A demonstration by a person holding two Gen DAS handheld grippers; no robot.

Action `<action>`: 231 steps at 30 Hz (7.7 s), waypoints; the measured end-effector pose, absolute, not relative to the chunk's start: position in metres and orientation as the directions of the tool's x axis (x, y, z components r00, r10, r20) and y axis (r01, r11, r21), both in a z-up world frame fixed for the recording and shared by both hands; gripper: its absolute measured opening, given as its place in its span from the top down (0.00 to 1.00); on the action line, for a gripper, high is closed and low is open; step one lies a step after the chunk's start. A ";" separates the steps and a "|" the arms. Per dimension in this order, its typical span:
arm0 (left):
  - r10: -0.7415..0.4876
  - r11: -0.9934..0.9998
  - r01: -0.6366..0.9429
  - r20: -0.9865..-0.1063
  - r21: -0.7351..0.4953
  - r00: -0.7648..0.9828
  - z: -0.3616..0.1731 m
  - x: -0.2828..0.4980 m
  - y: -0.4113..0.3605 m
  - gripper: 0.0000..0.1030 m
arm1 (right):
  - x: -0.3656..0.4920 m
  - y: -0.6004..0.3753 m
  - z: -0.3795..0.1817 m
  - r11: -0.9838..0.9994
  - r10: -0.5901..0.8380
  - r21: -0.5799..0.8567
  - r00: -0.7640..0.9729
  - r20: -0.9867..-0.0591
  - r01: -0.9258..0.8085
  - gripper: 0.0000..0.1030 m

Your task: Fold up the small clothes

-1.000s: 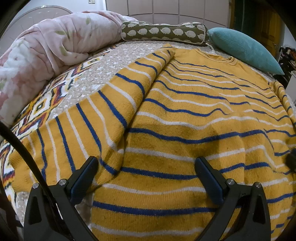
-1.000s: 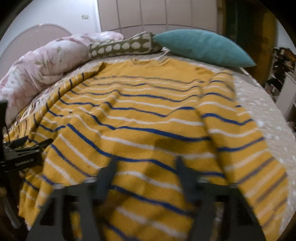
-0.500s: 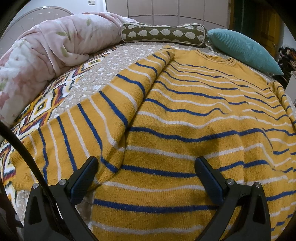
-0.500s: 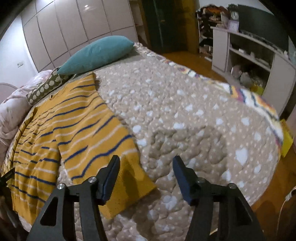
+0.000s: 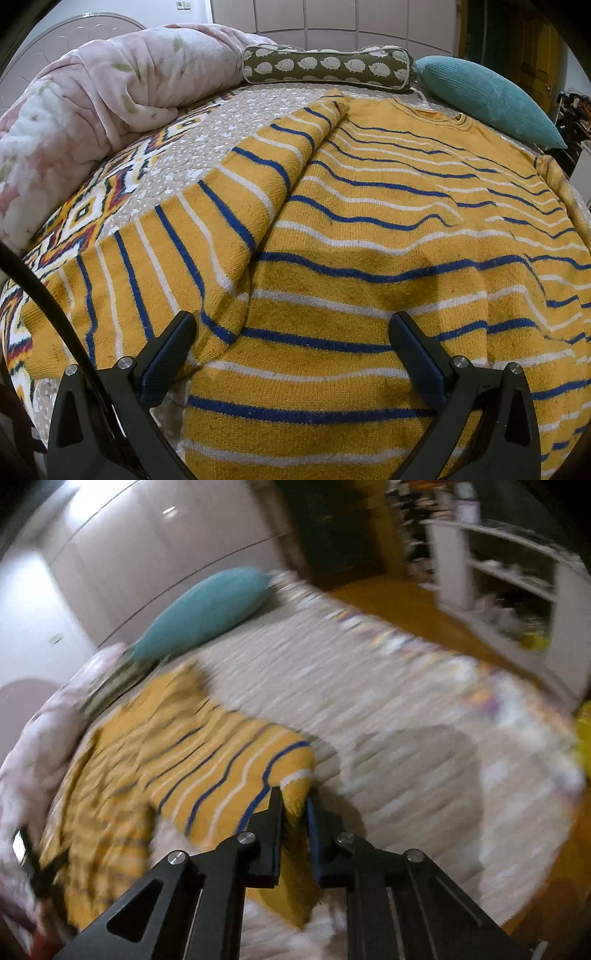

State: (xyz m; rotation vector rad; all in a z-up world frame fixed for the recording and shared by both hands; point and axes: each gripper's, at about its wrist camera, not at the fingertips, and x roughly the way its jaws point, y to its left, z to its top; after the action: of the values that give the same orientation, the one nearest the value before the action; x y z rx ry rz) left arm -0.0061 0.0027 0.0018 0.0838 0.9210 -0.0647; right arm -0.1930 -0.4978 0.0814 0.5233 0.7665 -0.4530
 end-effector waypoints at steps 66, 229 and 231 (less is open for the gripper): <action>0.116 0.904 -0.372 -0.717 -0.210 0.687 0.065 -0.167 0.318 0.00 | 0.037 0.142 0.037 0.694 0.291 -0.069 0.367 -0.883 -0.717 0.91; -0.585 0.723 -0.115 -0.692 -0.681 0.422 0.047 0.174 0.061 0.44 | 0.081 -0.387 0.040 0.542 0.469 0.788 0.673 -0.572 0.292 0.53; -0.573 0.731 -0.120 -0.700 -0.672 0.426 0.047 0.178 0.068 0.44 | 0.088 -0.389 0.040 0.547 0.462 0.782 0.671 -0.580 0.299 0.53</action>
State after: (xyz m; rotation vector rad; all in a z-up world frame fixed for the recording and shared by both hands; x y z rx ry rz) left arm 0.1778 0.0684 0.0472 -0.7281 1.1162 -0.3164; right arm 0.0879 -0.3891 0.0398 1.0213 0.8689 0.1121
